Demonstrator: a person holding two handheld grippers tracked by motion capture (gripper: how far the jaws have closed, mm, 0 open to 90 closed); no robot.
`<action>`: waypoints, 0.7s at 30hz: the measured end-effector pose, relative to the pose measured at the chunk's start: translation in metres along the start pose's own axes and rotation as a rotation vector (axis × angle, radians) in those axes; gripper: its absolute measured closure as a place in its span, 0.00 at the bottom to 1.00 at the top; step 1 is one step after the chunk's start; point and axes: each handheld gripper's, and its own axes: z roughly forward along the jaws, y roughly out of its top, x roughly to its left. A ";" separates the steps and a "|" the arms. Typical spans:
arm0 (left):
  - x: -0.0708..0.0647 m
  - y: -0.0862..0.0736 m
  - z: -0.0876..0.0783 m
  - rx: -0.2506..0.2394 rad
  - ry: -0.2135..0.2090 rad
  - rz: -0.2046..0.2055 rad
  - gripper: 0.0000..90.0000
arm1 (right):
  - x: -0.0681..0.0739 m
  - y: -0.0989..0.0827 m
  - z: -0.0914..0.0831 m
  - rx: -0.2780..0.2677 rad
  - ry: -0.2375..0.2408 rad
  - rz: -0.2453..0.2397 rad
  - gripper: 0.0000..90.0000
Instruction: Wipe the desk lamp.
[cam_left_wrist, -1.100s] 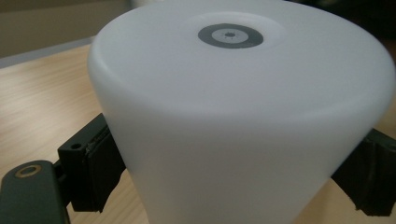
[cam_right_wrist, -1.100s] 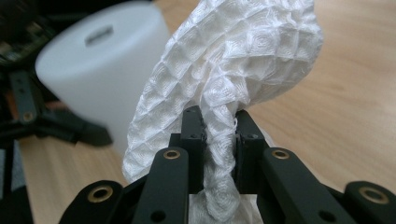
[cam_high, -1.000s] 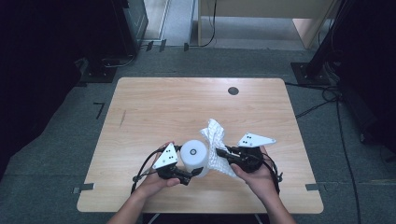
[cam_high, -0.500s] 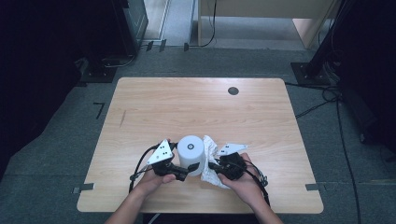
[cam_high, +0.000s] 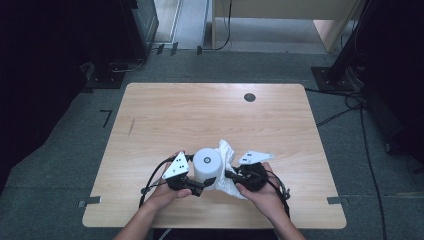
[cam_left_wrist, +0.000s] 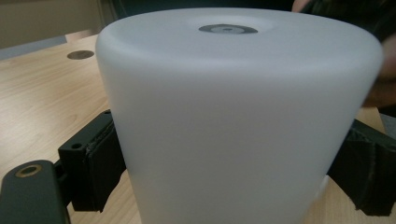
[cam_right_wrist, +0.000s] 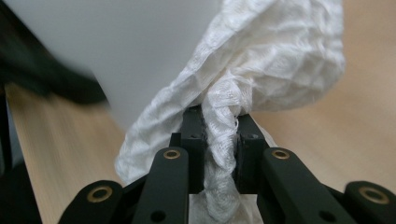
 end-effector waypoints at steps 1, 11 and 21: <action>0.001 0.000 -0.001 -0.002 0.004 -0.004 0.09 | -0.001 -0.004 0.008 0.043 0.011 -0.006 0.86; 0.002 -0.002 0.000 0.017 -0.004 0.007 0.09 | -0.009 0.001 -0.012 -0.135 0.011 0.035 0.86; 0.000 -0.012 0.009 0.060 0.026 0.075 0.09 | -0.005 -0.007 0.008 -0.046 -0.015 -0.002 0.87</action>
